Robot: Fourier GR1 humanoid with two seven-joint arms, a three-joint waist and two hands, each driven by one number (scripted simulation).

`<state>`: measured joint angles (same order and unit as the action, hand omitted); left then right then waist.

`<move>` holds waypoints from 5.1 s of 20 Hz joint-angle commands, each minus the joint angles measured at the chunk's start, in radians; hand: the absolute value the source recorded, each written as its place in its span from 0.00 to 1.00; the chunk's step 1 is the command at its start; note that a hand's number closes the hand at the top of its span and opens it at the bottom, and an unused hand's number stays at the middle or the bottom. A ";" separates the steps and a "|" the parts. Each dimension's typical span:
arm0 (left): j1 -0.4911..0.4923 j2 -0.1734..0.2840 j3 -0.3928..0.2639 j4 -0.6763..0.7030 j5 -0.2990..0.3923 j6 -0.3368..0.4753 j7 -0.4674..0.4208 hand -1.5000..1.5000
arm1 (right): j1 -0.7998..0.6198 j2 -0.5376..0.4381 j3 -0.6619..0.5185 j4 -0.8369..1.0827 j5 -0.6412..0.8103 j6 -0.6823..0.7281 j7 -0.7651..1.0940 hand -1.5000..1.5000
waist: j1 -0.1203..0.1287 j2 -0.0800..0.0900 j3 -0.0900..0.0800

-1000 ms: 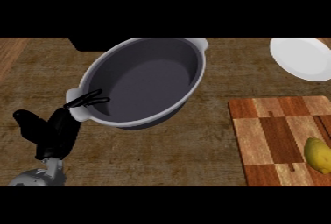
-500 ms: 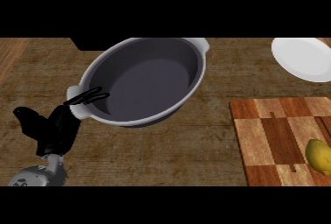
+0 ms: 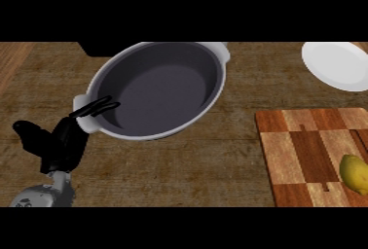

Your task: Pick the lemon from the cutting board and place it in the pot

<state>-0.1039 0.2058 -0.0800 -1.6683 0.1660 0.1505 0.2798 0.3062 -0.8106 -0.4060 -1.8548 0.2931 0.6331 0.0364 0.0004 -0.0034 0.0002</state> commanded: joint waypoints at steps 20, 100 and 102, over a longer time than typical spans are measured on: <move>-0.042 -0.084 0.004 -0.055 -0.085 -0.006 0.088 0.50 | -0.199 0.232 0.119 0.052 0.298 0.054 0.169 0.00 | 0.000 0.004 0.000; -0.033 -0.176 0.057 -0.028 -0.155 -0.078 0.057 0.50 | -1.164 0.811 0.596 0.084 0.544 -0.456 0.653 1.00 | 0.010 0.006 -0.001; -0.012 -0.166 0.065 -0.061 -0.154 -0.079 0.078 0.50 | -1.263 0.811 0.500 0.176 0.481 -0.435 0.623 1.00 | 0.012 0.006 -0.001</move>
<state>-0.1016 0.0712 0.0075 -1.7446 0.0219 0.0567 0.3758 -0.8578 -0.0007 0.1552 -1.8397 0.8086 0.2305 0.6975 0.0149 -0.0013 0.0008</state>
